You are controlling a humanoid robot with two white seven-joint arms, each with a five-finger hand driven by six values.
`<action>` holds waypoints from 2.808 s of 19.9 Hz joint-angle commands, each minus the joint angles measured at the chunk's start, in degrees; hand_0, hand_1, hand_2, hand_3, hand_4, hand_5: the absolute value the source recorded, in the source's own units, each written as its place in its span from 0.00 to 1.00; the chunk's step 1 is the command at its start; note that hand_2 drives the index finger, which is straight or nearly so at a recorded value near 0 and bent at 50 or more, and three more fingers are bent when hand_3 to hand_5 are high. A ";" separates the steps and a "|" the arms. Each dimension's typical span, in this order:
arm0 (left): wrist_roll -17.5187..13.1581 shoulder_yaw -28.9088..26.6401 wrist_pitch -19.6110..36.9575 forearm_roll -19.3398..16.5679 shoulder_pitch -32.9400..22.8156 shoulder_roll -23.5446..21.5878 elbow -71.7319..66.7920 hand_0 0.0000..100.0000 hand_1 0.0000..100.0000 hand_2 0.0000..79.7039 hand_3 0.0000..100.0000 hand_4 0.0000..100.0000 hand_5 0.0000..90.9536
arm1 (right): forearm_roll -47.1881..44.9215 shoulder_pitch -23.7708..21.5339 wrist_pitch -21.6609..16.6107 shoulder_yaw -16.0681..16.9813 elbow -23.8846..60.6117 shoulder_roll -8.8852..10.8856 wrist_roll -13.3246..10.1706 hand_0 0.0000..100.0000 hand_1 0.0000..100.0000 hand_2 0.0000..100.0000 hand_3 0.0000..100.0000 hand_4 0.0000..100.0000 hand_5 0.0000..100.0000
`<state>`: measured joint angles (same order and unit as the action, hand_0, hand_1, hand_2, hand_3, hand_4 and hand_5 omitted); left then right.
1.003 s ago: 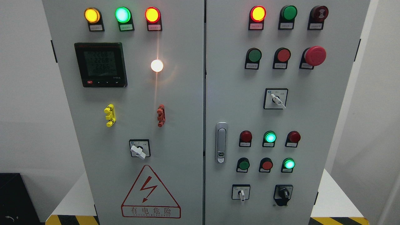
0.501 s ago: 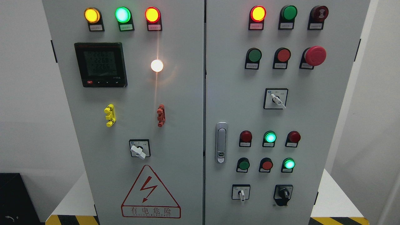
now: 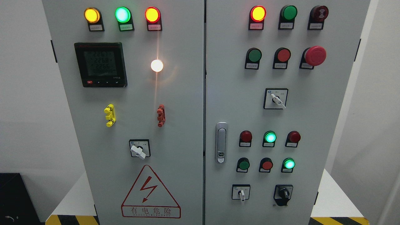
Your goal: Flip black knob to close circuit
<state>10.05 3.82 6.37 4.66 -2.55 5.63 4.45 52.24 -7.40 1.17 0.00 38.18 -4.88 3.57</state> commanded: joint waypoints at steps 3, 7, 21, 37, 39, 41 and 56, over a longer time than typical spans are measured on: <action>-0.03 -0.04 0.05 0.09 0.00 0.00 -0.06 0.12 0.56 0.00 0.00 0.00 0.00 | 6.65 -0.07 0.15 0.62 15.07 -0.31 -1.37 0.00 0.00 0.65 0.80 0.66 0.59; -0.03 -0.04 0.05 0.00 0.00 0.00 -0.06 0.12 0.56 0.00 0.00 0.00 0.00 | 11.21 -0.25 0.24 0.97 21.48 -0.40 -2.17 0.00 0.00 0.73 0.88 0.71 0.67; -0.03 0.05 0.05 0.00 0.00 0.00 0.03 0.12 0.56 0.00 0.00 0.00 0.00 | 15.88 -0.42 2.96 1.23 41.70 -1.98 -3.49 0.00 0.00 0.87 1.00 0.89 0.89; -0.03 0.05 0.05 0.00 0.00 0.00 0.03 0.12 0.56 0.00 0.00 0.00 0.00 | 17.46 1.68 7.00 3.25 56.65 -1.89 2.13 0.00 0.00 0.90 1.00 0.93 0.94; -0.03 -0.04 0.05 0.00 0.00 0.00 0.03 0.12 0.56 0.00 0.00 0.00 0.00 | 17.46 3.43 7.53 3.34 56.65 -1.80 2.49 0.00 0.00 0.90 1.00 0.93 0.94; -0.03 -0.04 0.05 0.00 0.00 0.00 0.03 0.12 0.56 0.00 0.00 0.00 0.00 | 17.55 4.84 7.97 3.52 56.92 -1.80 4.33 0.00 0.00 0.90 1.00 0.93 0.94; -0.03 0.05 0.05 0.00 0.00 0.00 0.03 0.12 0.56 0.00 0.00 0.00 0.00 | 20.89 11.61 9.20 5.01 58.94 -2.33 9.43 0.00 0.00 0.91 1.00 0.93 0.94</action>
<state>10.04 3.81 6.37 4.66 -2.55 5.62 4.45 71.47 1.03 10.34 3.54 94.42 -6.93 11.56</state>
